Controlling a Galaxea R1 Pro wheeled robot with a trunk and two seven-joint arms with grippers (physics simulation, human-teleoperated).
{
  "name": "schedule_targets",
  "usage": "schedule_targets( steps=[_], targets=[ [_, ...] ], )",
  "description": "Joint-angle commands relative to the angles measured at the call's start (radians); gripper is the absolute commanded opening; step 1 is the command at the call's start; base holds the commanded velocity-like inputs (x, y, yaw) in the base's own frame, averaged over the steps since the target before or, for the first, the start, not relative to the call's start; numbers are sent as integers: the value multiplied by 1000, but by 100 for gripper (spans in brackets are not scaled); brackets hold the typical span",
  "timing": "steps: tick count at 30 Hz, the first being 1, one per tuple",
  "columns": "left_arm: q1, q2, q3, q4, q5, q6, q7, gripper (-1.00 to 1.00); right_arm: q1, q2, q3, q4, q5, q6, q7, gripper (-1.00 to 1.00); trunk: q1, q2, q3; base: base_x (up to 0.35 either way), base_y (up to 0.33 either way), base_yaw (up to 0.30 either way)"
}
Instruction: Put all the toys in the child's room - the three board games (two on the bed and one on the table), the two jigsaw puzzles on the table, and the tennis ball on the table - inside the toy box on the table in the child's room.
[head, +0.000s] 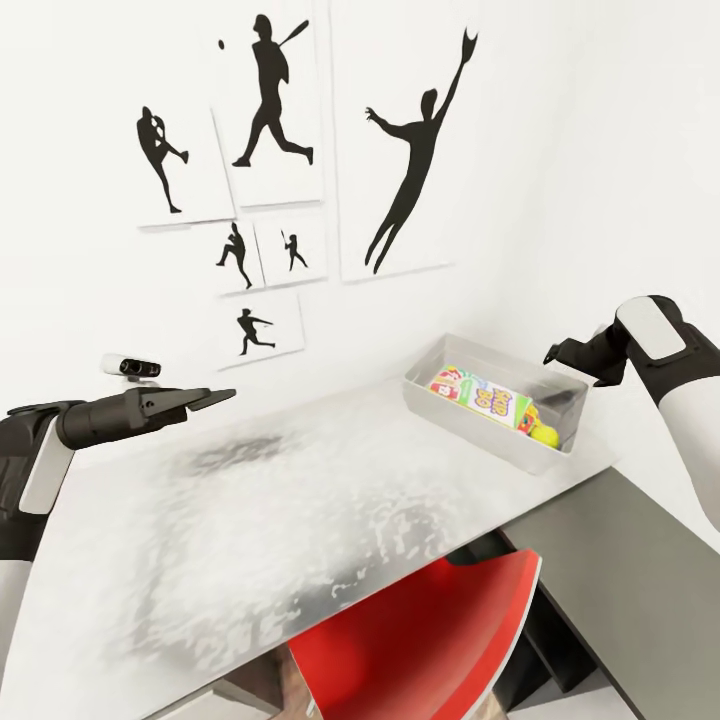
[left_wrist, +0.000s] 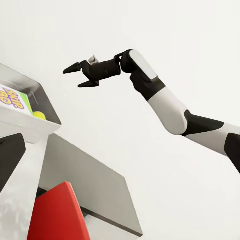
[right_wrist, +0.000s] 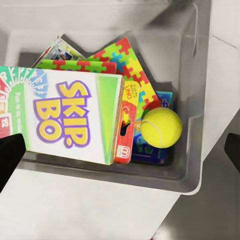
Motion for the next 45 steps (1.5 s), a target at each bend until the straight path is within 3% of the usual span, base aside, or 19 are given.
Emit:
schedule_targets(
  steps=[1, 45],
  targets=[
    [-1, 0, 0, 0, 2, 10, -2, 100, -1, -1, 8, -5, -11, 1, -8, 100, 1, -2, 0, -43, 0, 0],
    [0, -2, 0, 0, 7, 10, -2, 100, -1, -3, 5, -44, -11, 33, -8, 100, 1, -2, 71, -27, 0, 0]
  ],
)
